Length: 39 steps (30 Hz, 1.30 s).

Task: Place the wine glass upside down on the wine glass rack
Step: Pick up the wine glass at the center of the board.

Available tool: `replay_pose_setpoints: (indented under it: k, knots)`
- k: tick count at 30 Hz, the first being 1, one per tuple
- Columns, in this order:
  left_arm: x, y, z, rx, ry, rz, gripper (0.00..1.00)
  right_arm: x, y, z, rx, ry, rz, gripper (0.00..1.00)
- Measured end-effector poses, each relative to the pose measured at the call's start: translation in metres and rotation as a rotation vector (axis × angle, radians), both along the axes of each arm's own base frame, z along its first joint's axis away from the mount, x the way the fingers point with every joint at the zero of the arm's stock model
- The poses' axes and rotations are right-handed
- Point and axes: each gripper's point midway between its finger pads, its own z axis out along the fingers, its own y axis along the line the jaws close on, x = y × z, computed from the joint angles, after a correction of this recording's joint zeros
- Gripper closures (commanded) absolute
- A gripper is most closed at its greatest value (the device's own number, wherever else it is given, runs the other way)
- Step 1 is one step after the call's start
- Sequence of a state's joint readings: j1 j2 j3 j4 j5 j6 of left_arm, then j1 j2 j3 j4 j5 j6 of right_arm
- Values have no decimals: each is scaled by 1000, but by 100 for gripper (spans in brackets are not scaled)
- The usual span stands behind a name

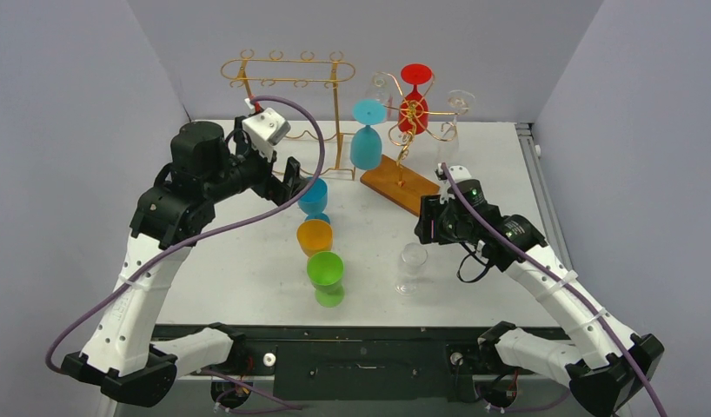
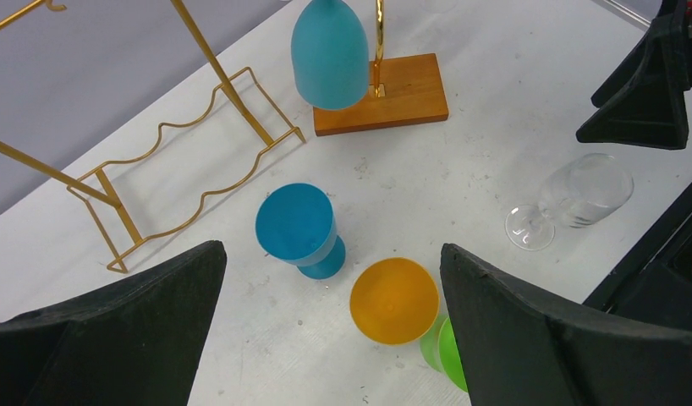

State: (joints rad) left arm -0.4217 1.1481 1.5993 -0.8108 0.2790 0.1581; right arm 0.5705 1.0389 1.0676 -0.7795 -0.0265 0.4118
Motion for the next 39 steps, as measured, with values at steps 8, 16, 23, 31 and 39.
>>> replay_pose_setpoints:
  k: [8,16,23,31,39]
  knots:
    - [-4,-1,-2,-1,13,-17,4,-19,4,-29,-13,93,56,51]
    - [-5,-1,-5,2,20,-17,4,-28,2,-50,-48,152,74,60]
    - [-6,-5,-12,-7,47,-32,4,-25,11,-64,-73,179,113,91]
    - [-16,-17,-53,-49,198,-61,4,-25,10,-62,-96,176,131,100]
    - [-33,-43,-59,-138,285,-133,4,-3,6,47,50,-122,95,100]
